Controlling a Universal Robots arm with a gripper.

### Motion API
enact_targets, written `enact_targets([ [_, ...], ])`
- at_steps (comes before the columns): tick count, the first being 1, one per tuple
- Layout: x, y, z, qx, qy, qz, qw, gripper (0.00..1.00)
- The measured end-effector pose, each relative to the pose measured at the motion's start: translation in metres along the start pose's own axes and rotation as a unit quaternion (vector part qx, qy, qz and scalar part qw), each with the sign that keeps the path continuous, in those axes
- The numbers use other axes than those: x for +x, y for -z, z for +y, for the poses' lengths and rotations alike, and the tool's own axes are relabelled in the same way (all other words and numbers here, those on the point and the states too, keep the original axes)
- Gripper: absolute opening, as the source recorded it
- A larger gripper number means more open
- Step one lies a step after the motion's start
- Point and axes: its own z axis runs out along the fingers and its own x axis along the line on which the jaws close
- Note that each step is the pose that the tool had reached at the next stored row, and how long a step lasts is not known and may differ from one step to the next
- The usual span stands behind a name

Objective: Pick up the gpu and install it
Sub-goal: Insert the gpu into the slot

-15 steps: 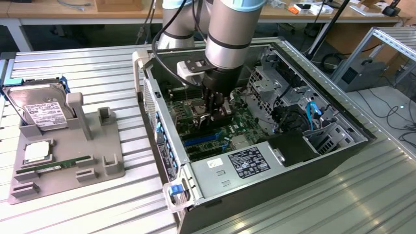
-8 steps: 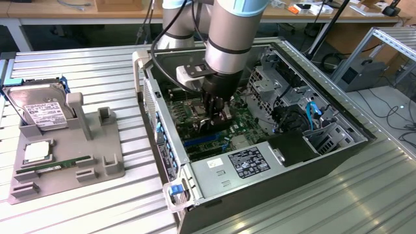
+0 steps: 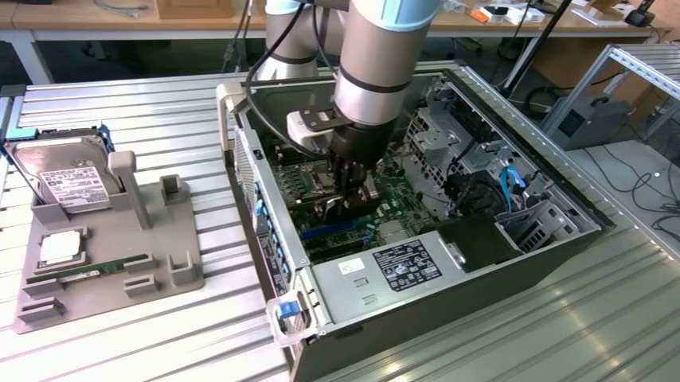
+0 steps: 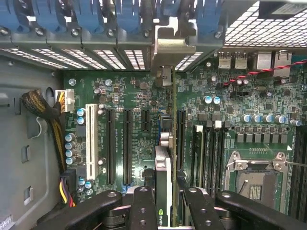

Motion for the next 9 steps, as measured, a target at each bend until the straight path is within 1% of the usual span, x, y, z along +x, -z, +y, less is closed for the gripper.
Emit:
enact_targets([
  [3,0.0002,-0.0007,0.0023,0.0000,0.000,0.0000,1.0000,0.27],
  [9,0.0004,-0.0011,0.0024,0.0000,0.000,0.0001,1.0000,0.27],
])
